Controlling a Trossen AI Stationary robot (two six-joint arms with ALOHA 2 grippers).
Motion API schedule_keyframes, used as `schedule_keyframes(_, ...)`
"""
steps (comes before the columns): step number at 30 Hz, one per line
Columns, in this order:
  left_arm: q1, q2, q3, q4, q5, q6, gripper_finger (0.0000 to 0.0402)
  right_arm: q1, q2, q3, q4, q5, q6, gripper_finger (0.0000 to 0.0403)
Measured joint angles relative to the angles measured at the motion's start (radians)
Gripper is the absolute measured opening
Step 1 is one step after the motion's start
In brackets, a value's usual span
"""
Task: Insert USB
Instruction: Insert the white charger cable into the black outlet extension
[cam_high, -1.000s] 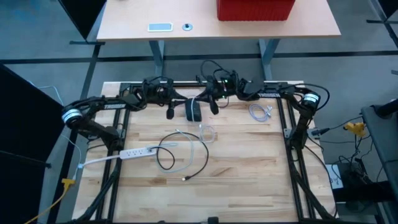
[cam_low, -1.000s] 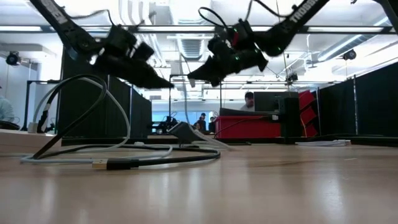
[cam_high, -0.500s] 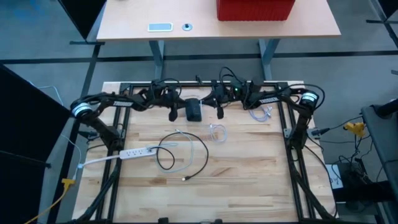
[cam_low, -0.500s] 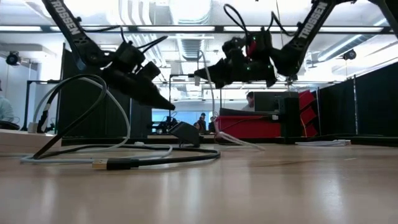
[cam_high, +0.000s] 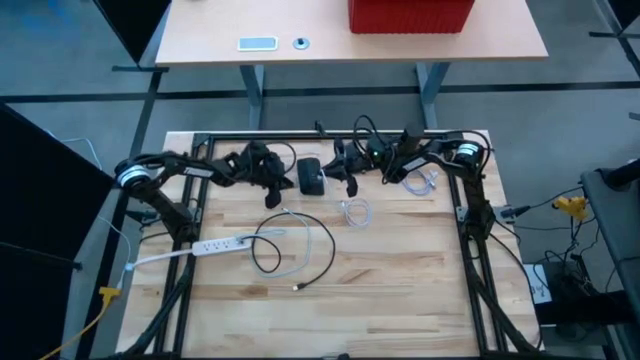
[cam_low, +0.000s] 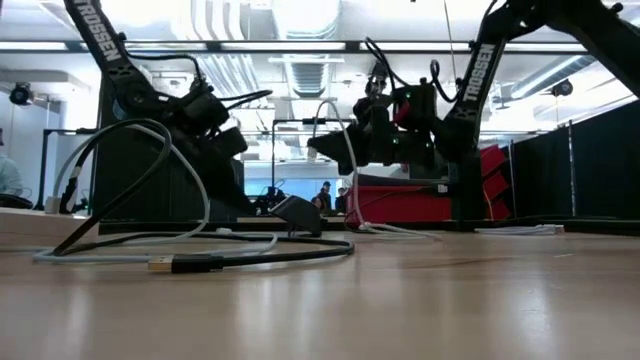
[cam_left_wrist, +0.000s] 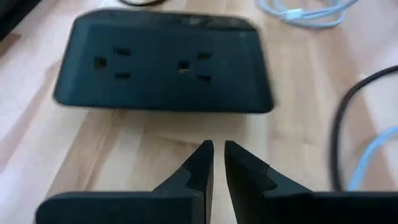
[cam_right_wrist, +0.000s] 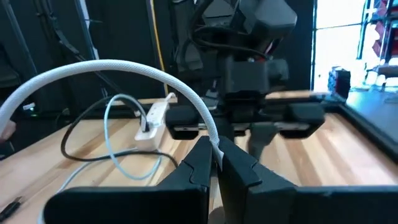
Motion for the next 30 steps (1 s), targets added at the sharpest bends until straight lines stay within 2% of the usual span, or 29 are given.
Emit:
schedule_keyframes(4, -0.005, 0.053, 0.010, 0.071, -0.090, 0.046, 0.0027, 0.004, 0.026, -0.016, 0.023, 0.011, 0.018, 0.0001)
schedule_keyframes(7, -0.005, 0.098, 0.032, 0.076, -0.145, 0.097, 0.0027, 0.004, 0.015, -0.043, 0.040, 0.063, 0.030, 0.0001)
schedule_keyframes(13, -0.008, 0.163, 0.093, 0.093, -0.160, 0.152, 0.0027, 0.007, -0.020, -0.069, -0.012, 0.197, 0.094, 0.0001)
schedule_keyframes(17, -0.027, 0.169, 0.138, 0.079, -0.161, 0.145, 0.0027, 0.028, -0.041, -0.071, -0.081, 0.237, 0.185, 0.0001)
schedule_keyframes(19, -0.043, 0.168, 0.152, 0.061, -0.160, 0.147, 0.0027, 0.050, -0.073, -0.071, -0.175, 0.279, 0.168, 0.0001)
schedule_keyframes(25, -0.072, 0.164, 0.170, 0.057, -0.160, 0.176, 0.0027, 0.105, -0.244, -0.071, -0.585, 0.560, -0.043, 0.0001)
schedule_keyframes(30, -0.078, 0.164, 0.180, 0.057, -0.160, 0.177, 0.0027, 0.093, -0.390, -0.070, -0.855, 0.697, -0.116, 0.0001)
